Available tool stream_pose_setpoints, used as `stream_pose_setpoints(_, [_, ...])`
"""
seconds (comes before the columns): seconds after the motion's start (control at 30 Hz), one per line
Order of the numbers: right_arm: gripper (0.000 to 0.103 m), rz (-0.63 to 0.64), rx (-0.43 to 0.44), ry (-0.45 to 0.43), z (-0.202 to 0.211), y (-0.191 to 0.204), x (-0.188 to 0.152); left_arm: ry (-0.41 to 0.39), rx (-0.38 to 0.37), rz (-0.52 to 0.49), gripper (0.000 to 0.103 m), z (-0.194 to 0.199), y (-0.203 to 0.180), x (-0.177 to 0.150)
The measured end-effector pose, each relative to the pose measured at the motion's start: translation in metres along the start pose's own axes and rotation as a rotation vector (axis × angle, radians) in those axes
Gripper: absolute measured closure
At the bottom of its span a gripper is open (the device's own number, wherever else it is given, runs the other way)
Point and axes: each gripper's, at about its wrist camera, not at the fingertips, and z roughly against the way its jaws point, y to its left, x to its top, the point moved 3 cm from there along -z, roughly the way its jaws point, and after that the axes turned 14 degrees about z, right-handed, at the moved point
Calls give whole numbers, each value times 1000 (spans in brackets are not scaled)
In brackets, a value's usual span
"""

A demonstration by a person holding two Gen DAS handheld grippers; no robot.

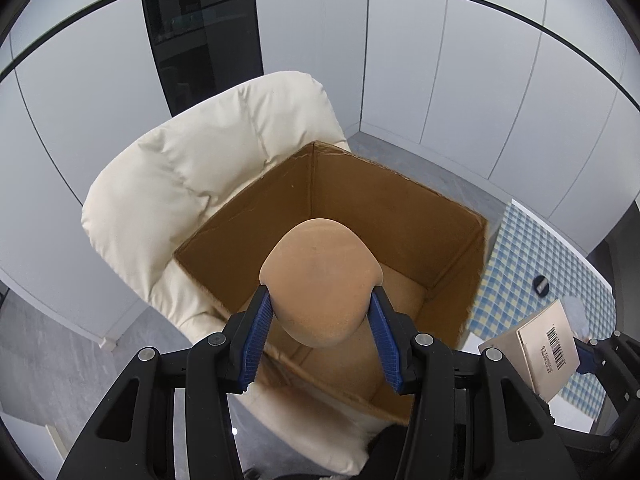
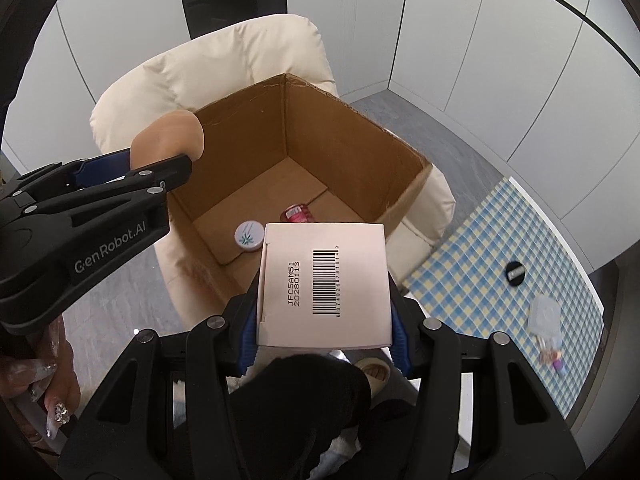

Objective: Organize objects
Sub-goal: 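Lower the barcode box into the cardboard box while the left tool lowers the sponge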

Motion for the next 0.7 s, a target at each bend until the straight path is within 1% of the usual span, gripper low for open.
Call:
stream_pose_setpoints(0.23, [49, 3, 23, 5, -34, -11, 25, 18, 21, 32, 54, -33, -1, 18])
stream_pose_setpoints(0.37, [49, 9, 43, 7, -51, -14, 35, 42, 23, 56, 54, -49, 1, 25])
stream_pose_setpoints(0.43, [49, 18, 41, 21, -61, -16, 40, 48, 32, 62, 54, -57, 2, 27])
stream_pose_setpoints(0.57, [49, 10, 63, 30, -75, -21, 47, 64, 43, 64, 54, -68, 2, 29])
stream_pose_setpoints(0.67, [49, 13, 58, 25, -80, -21, 51, 66, 46, 66, 54, -70, 1, 28])
stream_pose_setpoints(0.7, [49, 13, 59, 23, -81, -22, 52, 64, 48, 69, 49, -71, 1, 28])
